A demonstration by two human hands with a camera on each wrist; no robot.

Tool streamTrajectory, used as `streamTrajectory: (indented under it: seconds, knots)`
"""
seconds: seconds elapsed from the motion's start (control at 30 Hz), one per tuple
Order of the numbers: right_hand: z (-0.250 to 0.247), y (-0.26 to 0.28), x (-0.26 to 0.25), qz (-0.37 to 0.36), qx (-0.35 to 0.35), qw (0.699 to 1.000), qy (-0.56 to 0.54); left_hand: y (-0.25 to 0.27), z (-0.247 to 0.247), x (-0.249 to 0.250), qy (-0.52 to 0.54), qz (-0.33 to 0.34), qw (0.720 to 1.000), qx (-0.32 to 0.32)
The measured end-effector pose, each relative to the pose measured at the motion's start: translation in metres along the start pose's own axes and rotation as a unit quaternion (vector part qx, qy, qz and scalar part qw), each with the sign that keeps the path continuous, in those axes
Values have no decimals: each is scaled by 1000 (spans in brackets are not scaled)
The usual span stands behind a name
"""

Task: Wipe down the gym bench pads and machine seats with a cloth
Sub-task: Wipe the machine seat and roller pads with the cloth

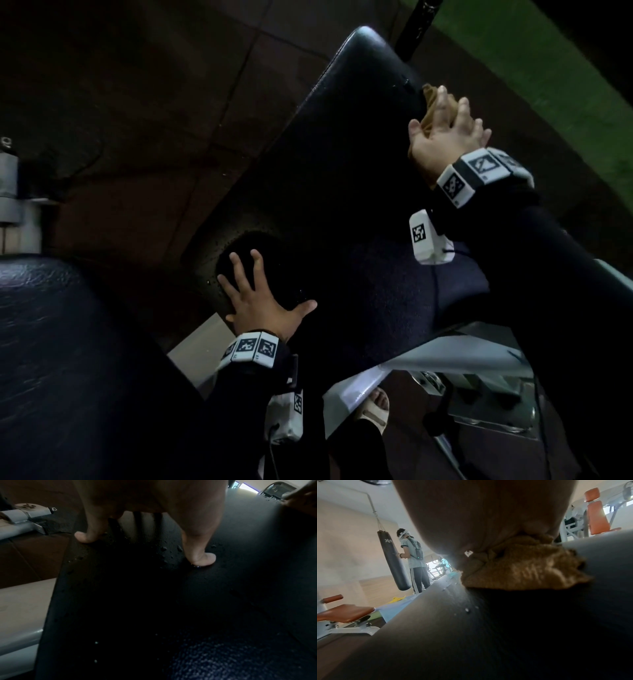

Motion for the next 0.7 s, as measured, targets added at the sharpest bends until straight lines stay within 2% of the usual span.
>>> streamTrajectory:
  seconds: [0.17, 0.37, 0.53, 0.6, 0.7]
  knots:
    - [4, -35, -52, -44, -9, 999, 16, -1, 1, -1, 6, 2, 1000, -6]
    - [23, -44, -115, -169, -39, 983, 56, 0, 1, -1, 6, -1, 1000, -22]
    - [38, -12, -100, -273, -77, 952, 111, 2, -2, 1, 12, -1, 1000, -29]
    - [36, -1, -82, -268, -59, 955, 112, 2, -3, 0, 14, -2, 999, -30]
    - [25, -1, -57, -216, -26, 972, 93, 1, -3, 0, 14, 2, 1000, -28]
Point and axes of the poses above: each hand's wrist, its own y-axis away from the middle knuckle, its own z-axis out of the palm, x = y × z, the point moved 6 cm from there along -y, towards the middle knuckle, and after that the axes turned 9 degrees about -y, right-handed, at the moved point
